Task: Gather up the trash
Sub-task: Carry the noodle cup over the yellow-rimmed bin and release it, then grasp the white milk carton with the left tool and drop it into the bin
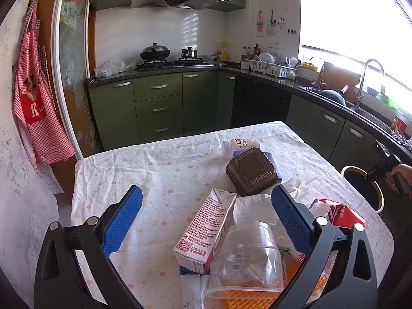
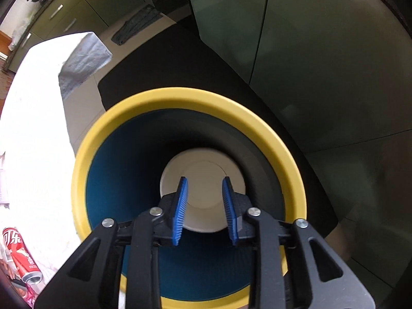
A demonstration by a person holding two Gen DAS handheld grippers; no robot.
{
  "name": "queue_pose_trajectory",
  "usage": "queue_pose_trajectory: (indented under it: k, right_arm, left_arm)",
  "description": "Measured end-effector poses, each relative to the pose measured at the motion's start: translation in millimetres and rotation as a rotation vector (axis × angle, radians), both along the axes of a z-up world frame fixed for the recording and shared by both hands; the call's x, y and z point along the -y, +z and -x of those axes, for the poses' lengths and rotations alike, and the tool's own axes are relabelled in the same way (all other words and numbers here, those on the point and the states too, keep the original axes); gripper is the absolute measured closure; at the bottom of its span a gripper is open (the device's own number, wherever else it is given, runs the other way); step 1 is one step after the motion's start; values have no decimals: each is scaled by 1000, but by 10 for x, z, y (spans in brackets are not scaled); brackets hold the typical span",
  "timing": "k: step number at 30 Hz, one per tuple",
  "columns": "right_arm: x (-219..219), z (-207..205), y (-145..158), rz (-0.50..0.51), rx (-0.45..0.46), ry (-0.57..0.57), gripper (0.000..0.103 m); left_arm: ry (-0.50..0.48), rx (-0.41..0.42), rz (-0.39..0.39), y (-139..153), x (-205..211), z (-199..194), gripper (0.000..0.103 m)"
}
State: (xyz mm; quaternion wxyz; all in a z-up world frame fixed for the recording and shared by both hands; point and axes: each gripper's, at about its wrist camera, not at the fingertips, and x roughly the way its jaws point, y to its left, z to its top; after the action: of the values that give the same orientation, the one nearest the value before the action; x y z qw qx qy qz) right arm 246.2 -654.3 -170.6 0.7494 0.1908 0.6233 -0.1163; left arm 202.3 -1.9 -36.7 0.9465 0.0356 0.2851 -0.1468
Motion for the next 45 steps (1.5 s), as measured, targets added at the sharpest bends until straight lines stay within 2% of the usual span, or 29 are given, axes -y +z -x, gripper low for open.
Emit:
queue_pose_trajectory:
  k: [6,10,14,16,21,26,28,32,34,36,41,45]
  right_arm:
    - [-190,306,176,-50,108,29,69]
    - [-315,481,253,-74,147,46,68]
    - [-406,499,265,-85,158,67,68]
    - [-457,507,276,-92,160,80,68]
    - [-585,479,285,-100,163,111,68]
    - [-688,422,266,-104,169,130,67]
    - [-725,378,251,-109,165,136,67]
    - [-758,340,235,-108,161,143,67]
    - [-765,335,230,-108,159,144,67]
    - [-780,323,226,-109,159,145,67]
    - [-818,269,179,-109,149,152,67]
    - [-808,257,162,-113,149,157,67]
  left_arm:
    - [-125,-94,-19,-1,107,-50,4]
    - [-191,-166,-86,-66,173,-165,4]
    - [-225,-276,-139,-268,205,-400,4]
    - [-219,-342,-131,-369,177,-539,8]
    - [-228,-469,-24,-452,19,-869,21]
    - [-250,-521,-1,-443,-47,-1034,22]
    - [-252,-542,-28,-482,-23,-1071,27]
    - [-282,-571,-72,-558,59,-1081,29]
    - [-269,-588,-115,-611,97,-1108,39]
    - [-249,-603,-152,-666,97,-1153,42]
    - [-245,-620,-203,-776,128,-1231,45]
    - [-266,-624,-188,-788,164,-1250,67]
